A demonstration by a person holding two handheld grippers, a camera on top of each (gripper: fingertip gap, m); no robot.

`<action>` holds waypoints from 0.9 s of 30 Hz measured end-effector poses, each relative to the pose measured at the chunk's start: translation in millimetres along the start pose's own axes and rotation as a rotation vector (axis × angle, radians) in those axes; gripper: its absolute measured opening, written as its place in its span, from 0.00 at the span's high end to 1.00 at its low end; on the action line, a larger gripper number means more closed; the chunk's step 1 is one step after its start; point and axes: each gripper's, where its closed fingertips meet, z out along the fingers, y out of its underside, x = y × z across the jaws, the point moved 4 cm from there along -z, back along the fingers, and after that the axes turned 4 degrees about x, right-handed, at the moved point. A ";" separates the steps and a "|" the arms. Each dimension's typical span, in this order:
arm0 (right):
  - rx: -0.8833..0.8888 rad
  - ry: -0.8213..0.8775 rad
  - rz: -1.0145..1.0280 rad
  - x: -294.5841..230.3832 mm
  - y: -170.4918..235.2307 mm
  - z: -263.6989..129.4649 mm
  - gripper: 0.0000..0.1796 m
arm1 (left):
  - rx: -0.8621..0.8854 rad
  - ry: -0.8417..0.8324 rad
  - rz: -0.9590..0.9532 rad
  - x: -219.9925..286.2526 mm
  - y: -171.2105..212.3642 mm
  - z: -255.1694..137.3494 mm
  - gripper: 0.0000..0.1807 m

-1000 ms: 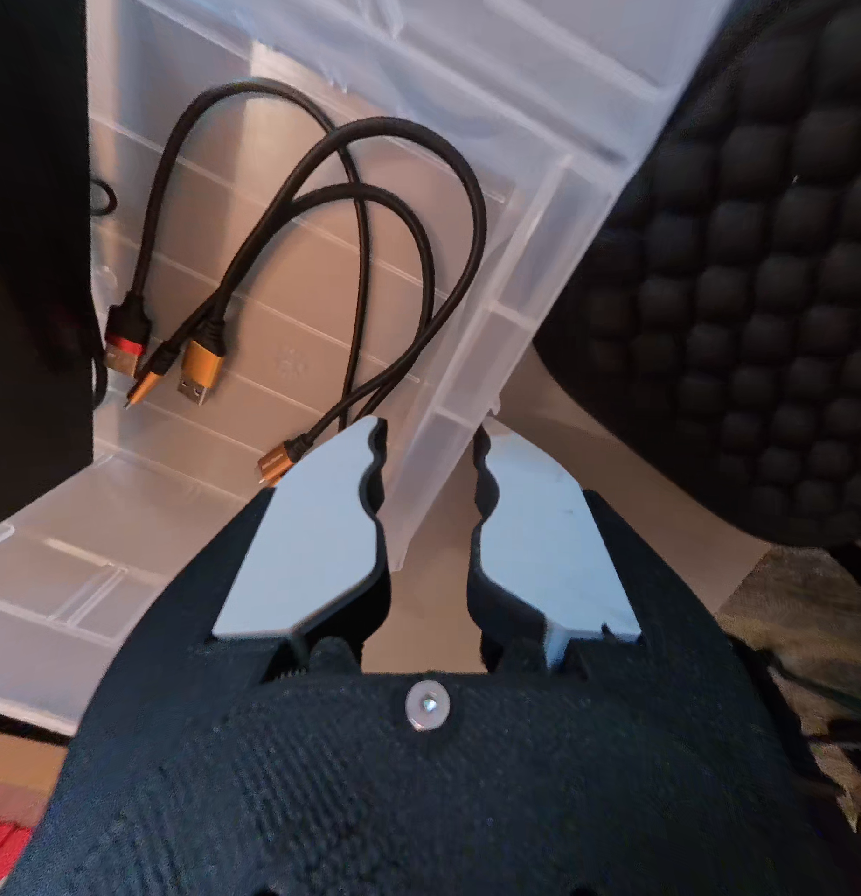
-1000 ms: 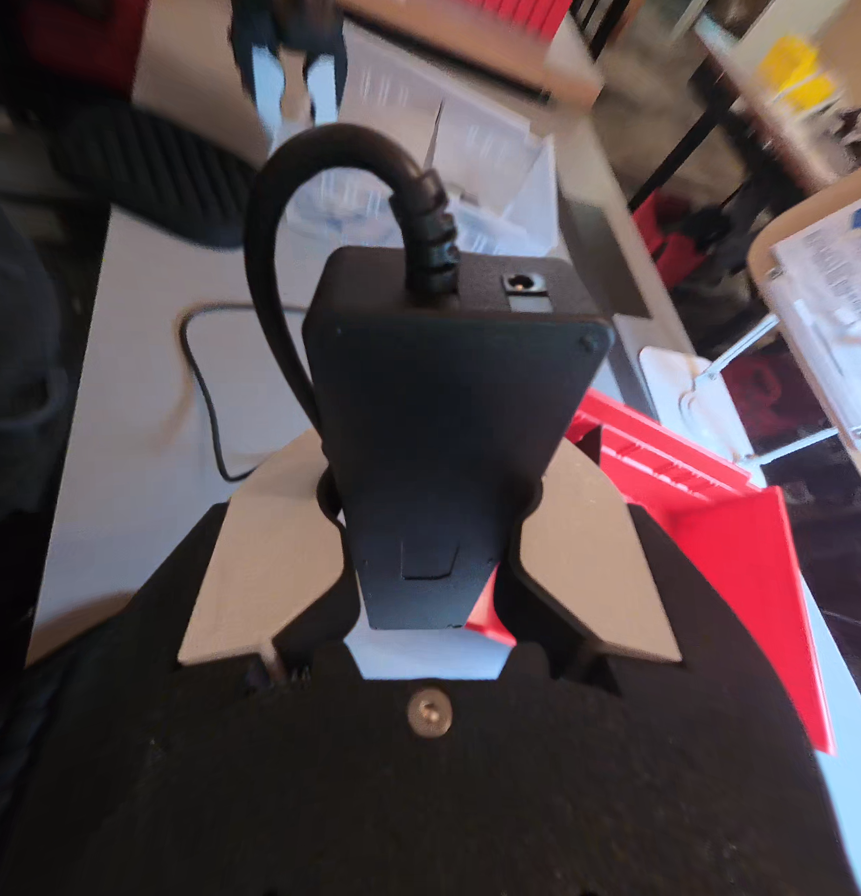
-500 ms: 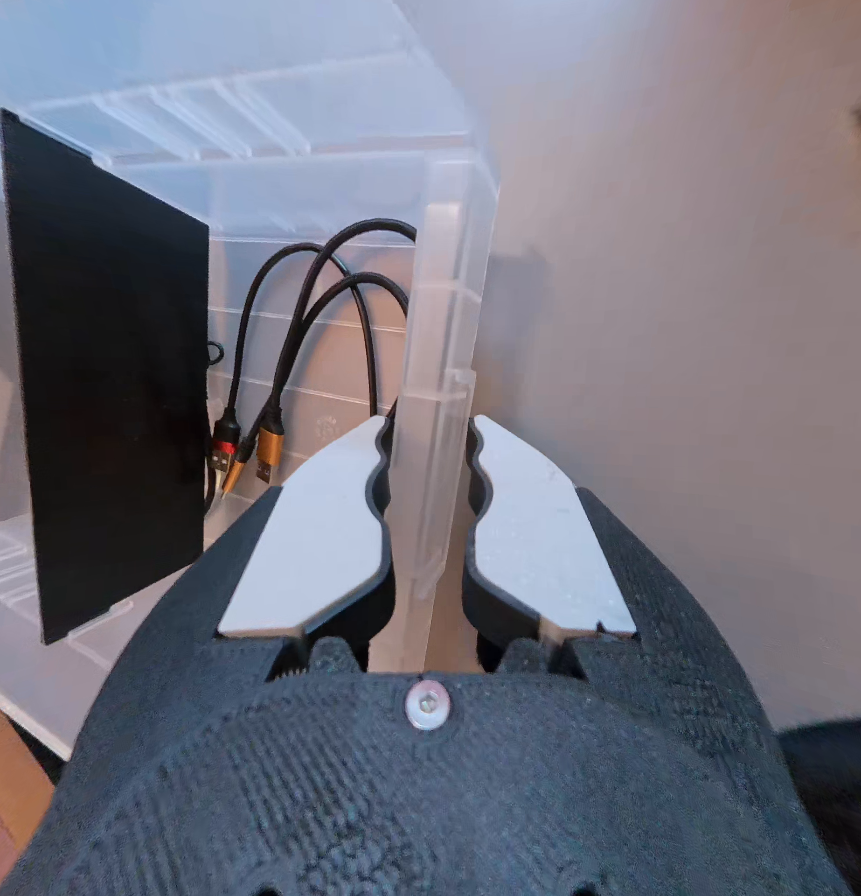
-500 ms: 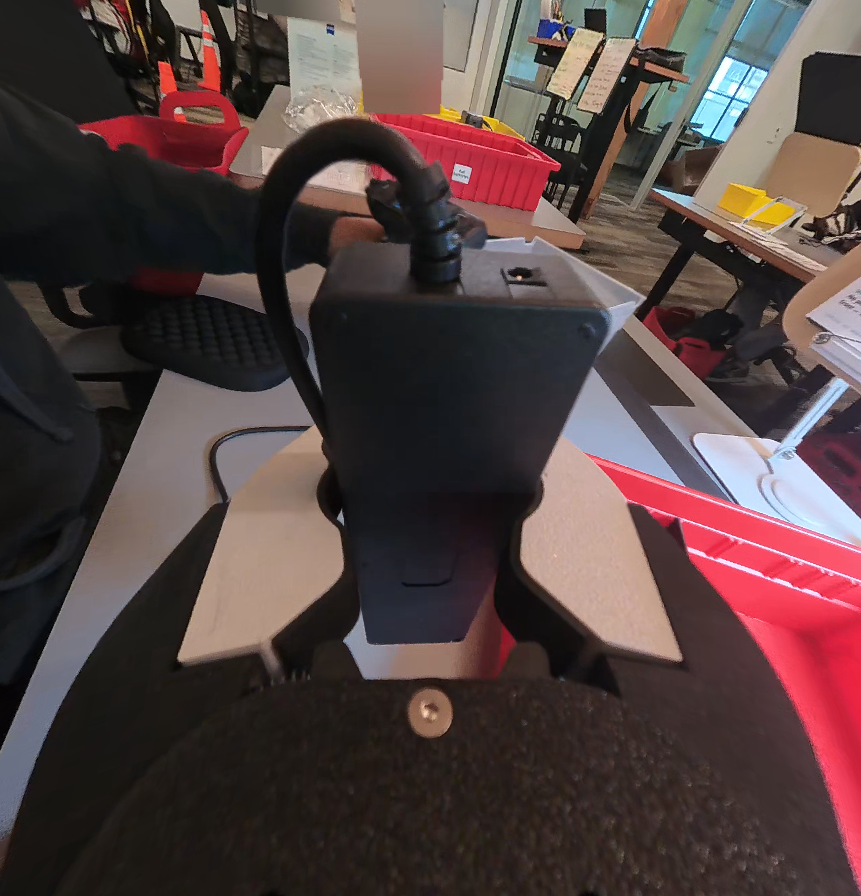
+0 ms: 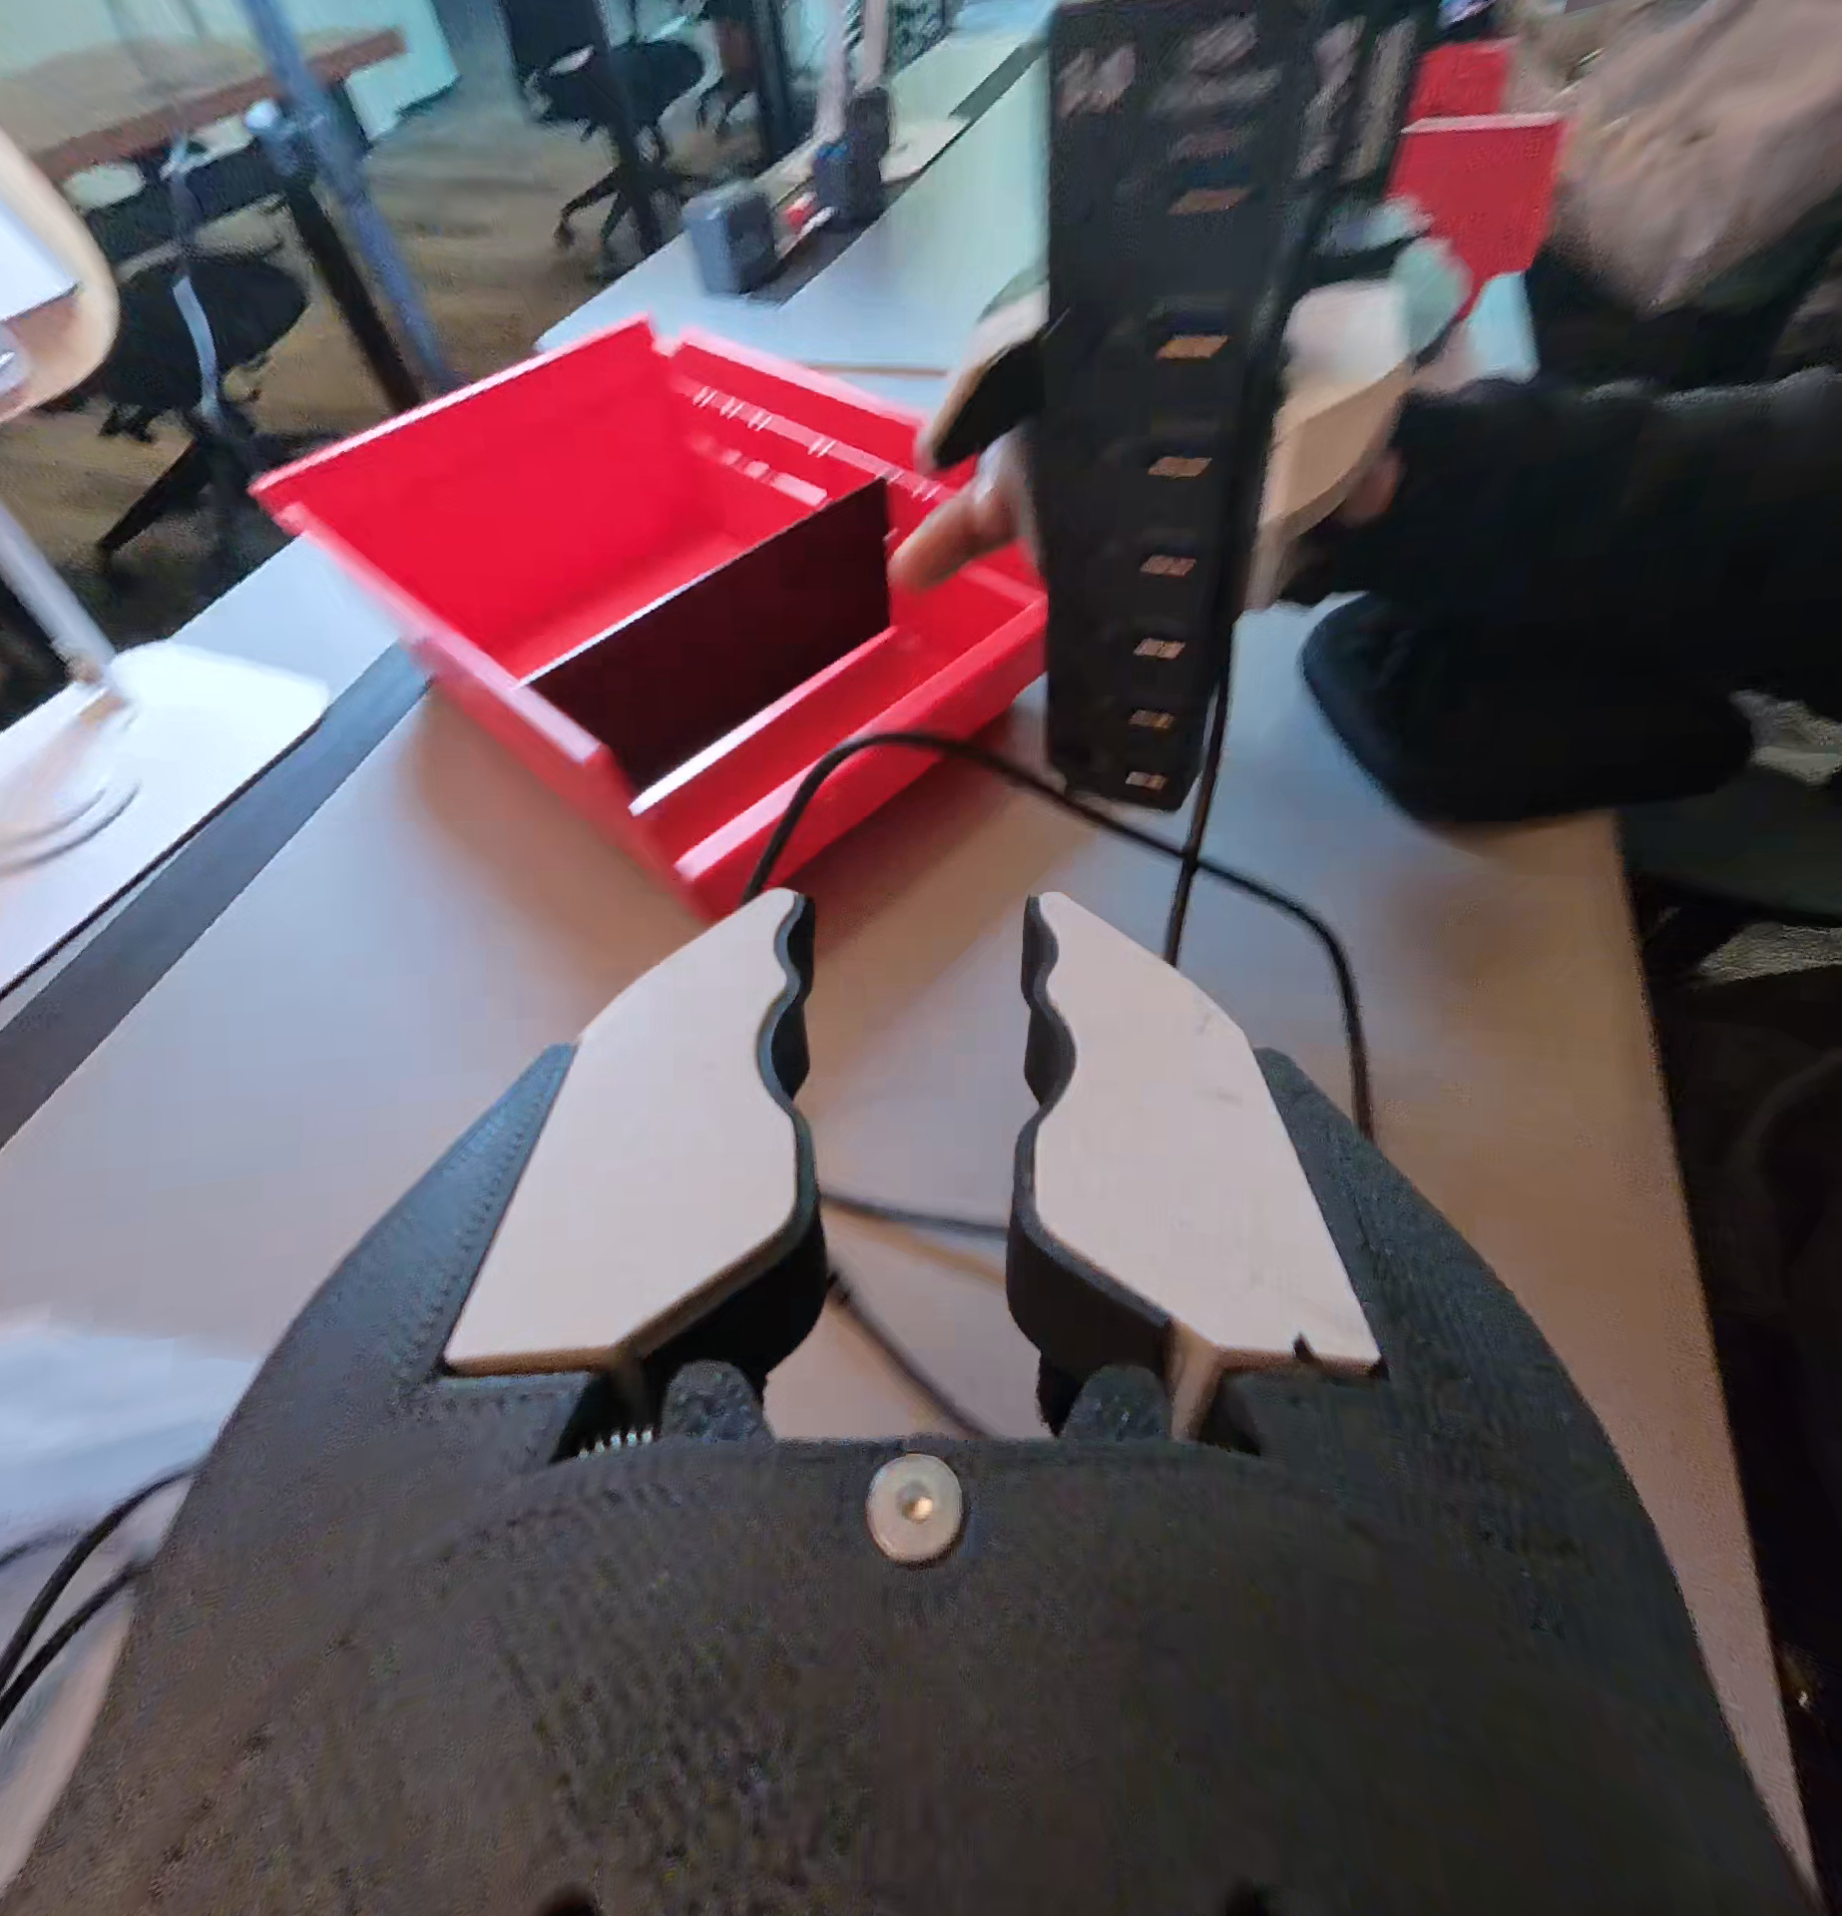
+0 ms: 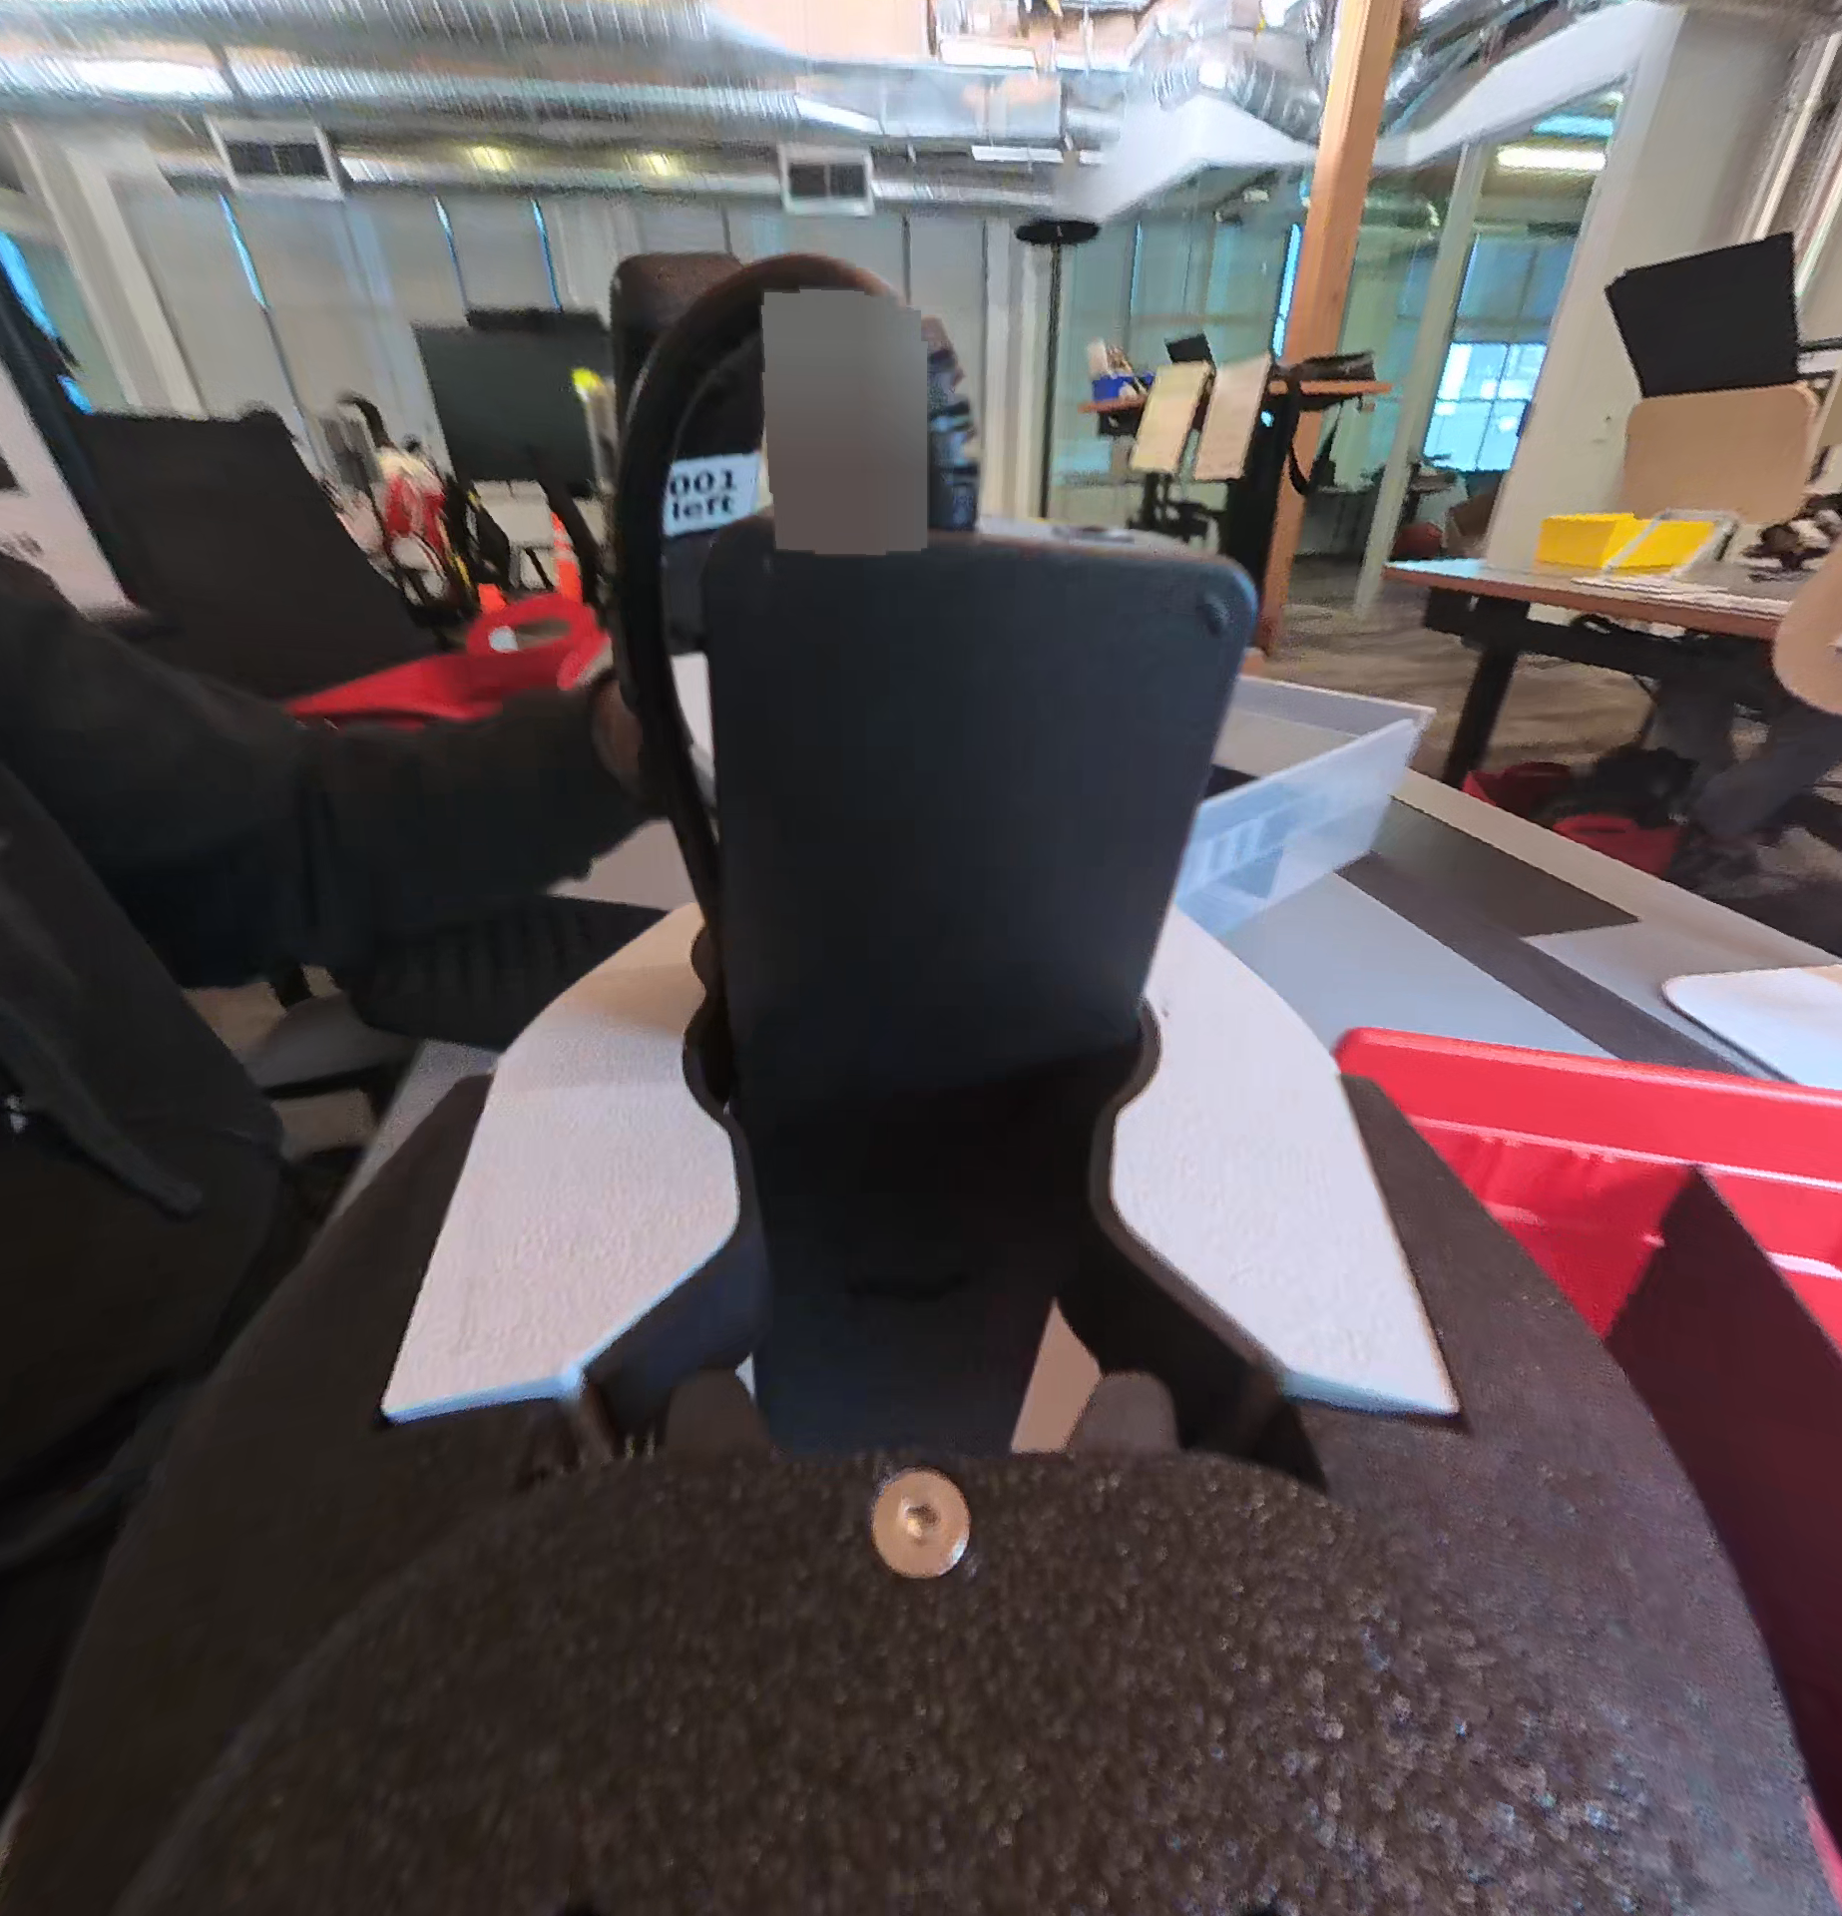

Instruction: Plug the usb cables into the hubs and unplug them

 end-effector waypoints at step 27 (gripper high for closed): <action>0.100 -0.157 -0.010 -37.6 5.4 20.2 0.63 | -0.049 0.347 0.002 72.7 22.4 100.9 0.67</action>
